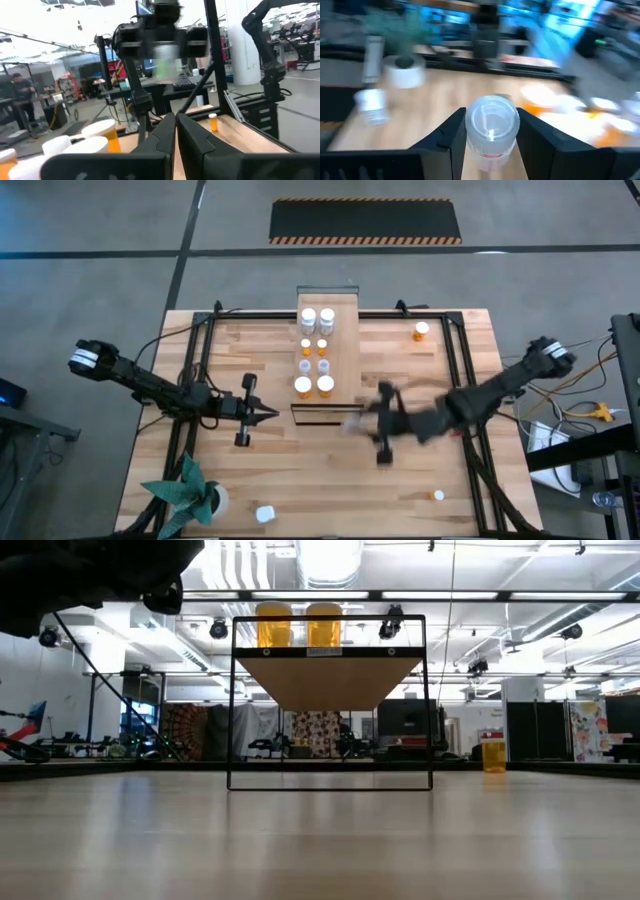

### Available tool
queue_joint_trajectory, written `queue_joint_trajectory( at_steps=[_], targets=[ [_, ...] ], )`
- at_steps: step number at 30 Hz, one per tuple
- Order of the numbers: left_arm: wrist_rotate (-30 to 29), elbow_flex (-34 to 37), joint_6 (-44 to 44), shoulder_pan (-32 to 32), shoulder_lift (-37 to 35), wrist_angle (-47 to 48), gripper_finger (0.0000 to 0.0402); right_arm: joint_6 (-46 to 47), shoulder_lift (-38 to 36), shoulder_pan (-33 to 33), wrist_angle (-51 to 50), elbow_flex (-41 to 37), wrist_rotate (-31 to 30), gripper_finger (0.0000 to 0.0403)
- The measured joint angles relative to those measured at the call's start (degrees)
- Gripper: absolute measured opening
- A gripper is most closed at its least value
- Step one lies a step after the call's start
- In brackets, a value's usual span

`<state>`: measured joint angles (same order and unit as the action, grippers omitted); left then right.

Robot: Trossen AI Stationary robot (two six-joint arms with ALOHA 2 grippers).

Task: Pick and place medicine bottles onto shelf by color
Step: Put the transparent pill bottle aligned with the other transparent pill bottles on the shelf

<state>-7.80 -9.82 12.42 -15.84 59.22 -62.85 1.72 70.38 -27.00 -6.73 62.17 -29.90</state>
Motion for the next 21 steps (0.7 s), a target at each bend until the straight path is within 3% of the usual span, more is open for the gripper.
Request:
queue_joint_trajectory(
  at_steps=[2,5,8,11,15,21],
  targets=[
    [-1.05,-0.53,1.1,0.12,0.0,0.15,0.0002,-1.3,-2.6,5.13,-2.45,-0.27,1.77,0.0137],
    [-3.93,-1.8,1.52,0.76,0.0,0.26,0.0002,-1.79,-4.42,14.45,-4.08,-0.68,9.62,0.0137],
    [-4.71,-2.44,1.42,2.33,0.0,0.36,0.0002,-1.8,-3.66,23.23,-4.25,-1.18,18.68,0.0137],
    [-4.65,-2.59,0.77,4.1,0.0,0.33,0.0002,-2.11,-1.54,29.39,-4.58,-1.48,23.92,0.0137],
    [-4.72,-2.18,-1.53,7.2,0.0,0.44,0.0002,-1.72,0.31,33.2,-4.6,-1.55,29.2,0.0138],
    [-4.69,-1.42,-2.83,9.75,0.0,1.4,0.0002,-1.58,2.9,34.28,-3.22,-3.03,29.95,0.0139]
  ],
)
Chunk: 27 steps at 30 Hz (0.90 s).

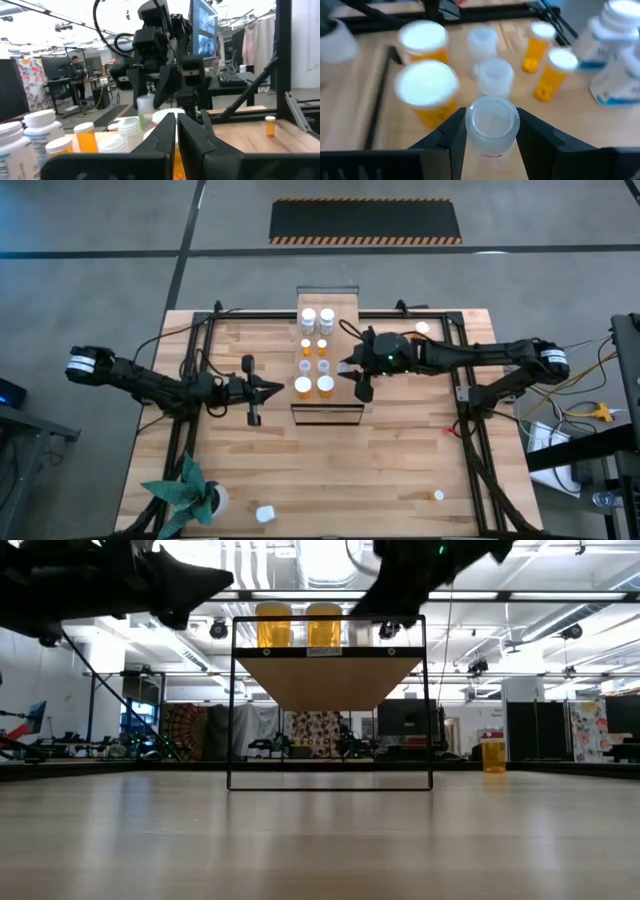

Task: Pick and place medicine bottles onto shelf by color
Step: Put the transparent pill bottle aligned with the other transparent pill bottles on the shelf

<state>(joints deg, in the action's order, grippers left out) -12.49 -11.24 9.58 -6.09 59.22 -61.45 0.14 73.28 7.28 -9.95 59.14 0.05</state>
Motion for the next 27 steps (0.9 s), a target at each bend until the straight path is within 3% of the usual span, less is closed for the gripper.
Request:
queue_joint_trajectory(
  at_steps=[27],
  targets=[
    [0.02,0.39,-0.46,0.4,0.0,0.81,0.0002,5.95,2.97,3.88,6.13,-3.13,0.6,0.0139]
  ],
)
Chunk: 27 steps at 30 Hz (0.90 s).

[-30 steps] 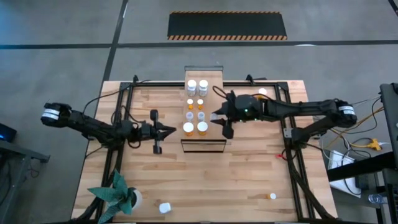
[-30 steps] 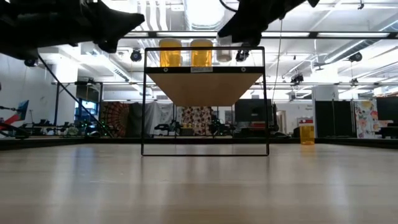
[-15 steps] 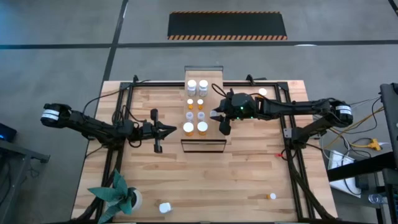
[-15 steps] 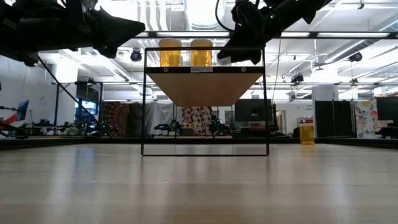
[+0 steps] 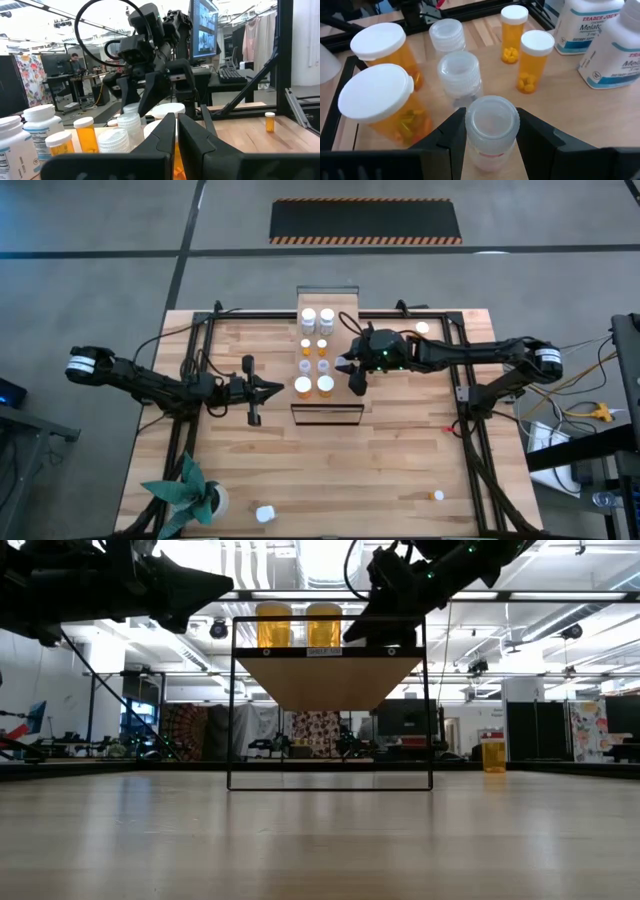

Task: Pick and place medicine bottles onto shelf by color
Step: Put the transparent pill bottle aligned with the other transparent pill bottles on the shelf

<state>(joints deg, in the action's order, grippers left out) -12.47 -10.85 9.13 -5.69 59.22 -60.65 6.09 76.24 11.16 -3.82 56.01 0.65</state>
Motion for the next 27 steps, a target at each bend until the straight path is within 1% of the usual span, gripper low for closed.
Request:
queue_joint_trajectory(
  at_steps=[14,22,27],
  targets=[
    [0.0,0.0,0.13,0.0,0.0,0.07,0.0002,1.58,-0.4,-0.22,-1.27,-0.02,0.58,0.0142],
    [0.02,0.0,0.17,0.0,0.0,0.09,0.0002,1.6,-0.39,-0.42,-2.56,-0.17,0.91,0.0194],
    [0.02,0.0,0.17,0.0,0.0,0.11,0.0002,1.4,-1.21,-0.42,-2.27,-0.15,0.89,0.0215]
  ],
)
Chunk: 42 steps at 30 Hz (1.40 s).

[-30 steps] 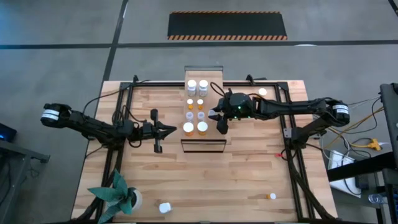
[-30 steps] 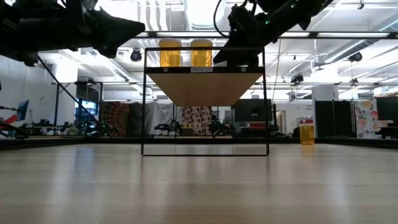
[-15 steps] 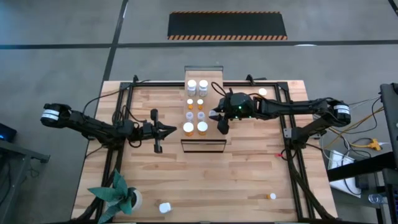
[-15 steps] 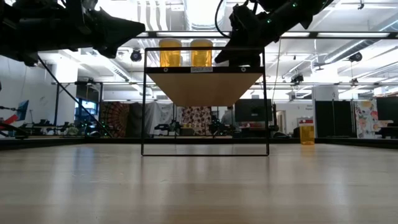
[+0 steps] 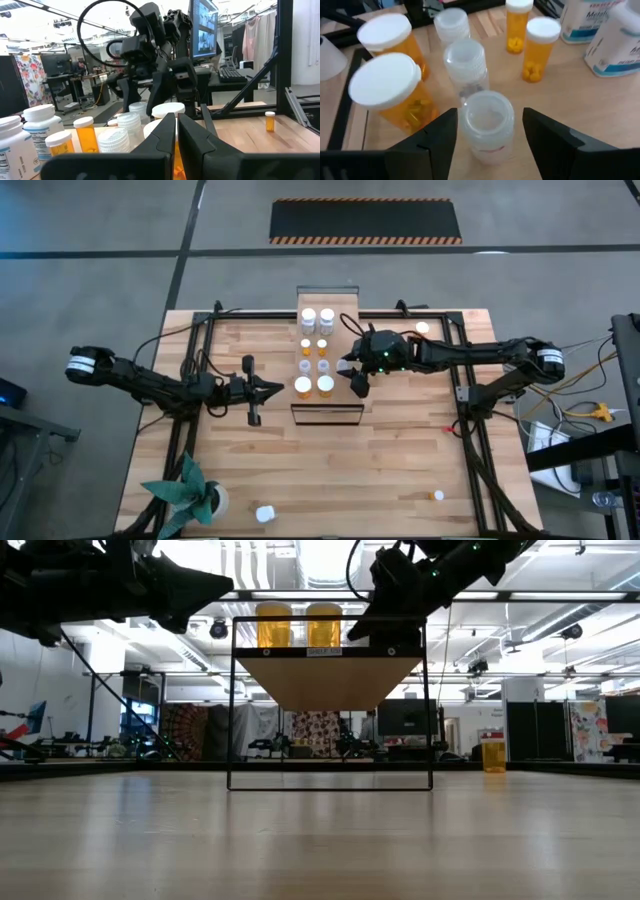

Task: Pick and place medicine bottles onto shelf by color
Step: Put the transparent pill bottle aligned with the other transparent pill bottles on the shelf, then put the big orange pill bottle aligned with the other big orange pill bottles on the shelf

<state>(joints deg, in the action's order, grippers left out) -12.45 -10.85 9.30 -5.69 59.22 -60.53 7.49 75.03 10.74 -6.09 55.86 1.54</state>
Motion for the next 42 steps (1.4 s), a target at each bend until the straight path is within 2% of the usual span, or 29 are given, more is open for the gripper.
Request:
queue_joint_trajectory(
  at_steps=[7,14,16,19,21,23,25,33,42],
  targets=[
    [0.0,0.0,0.0,0.0,0.0,0.22,0.0002,-0.64,-4.57,0.0,-0.12,0.0,0.0,0.0236],
    [0.0,0.02,0.0,0.0,0.0,0.88,0.0002,-1.29,-11.71,-0.12,-8.12,0.0,-1.07,0.0251],
    [0.02,0.02,0.02,0.0,0.0,1.24,0.0002,-2.36,-14.72,-0.15,-12.95,0.02,-5.99,0.0256],
    [0.01,0.02,0.02,-0.01,0.0,1.17,0.0002,-3.65,-18.74,0.61,-21.62,0.04,-17.68,0.026],
    [0.0,0.02,0.07,-0.01,0.0,1.22,0.0002,-2.23,-20.26,2.3,-25.41,-0.14,-26.7,0.026],
    [0.02,0.02,0.22,0.0,0.0,1.56,0.0002,1.01,-20.56,5.19,-28.45,-0.91,-32.03,0.0259],
    [0.02,0.13,0.52,0.0,0.02,1.68,0.0002,4.61,-19.91,9.33,-29.86,-1.84,-32.38,0.0259],
    [0.02,0.2,0.55,0.0,0.02,1.63,0.0002,13.28,-11.02,25.72,-32.64,-2.62,-25.51,0.0288],
    [0.06,0.28,0.68,0.0,0.02,3.08,0.0002,18.45,-2.33,33.64,-32.42,-2.62,-25.58,0.0316]
  ],
)
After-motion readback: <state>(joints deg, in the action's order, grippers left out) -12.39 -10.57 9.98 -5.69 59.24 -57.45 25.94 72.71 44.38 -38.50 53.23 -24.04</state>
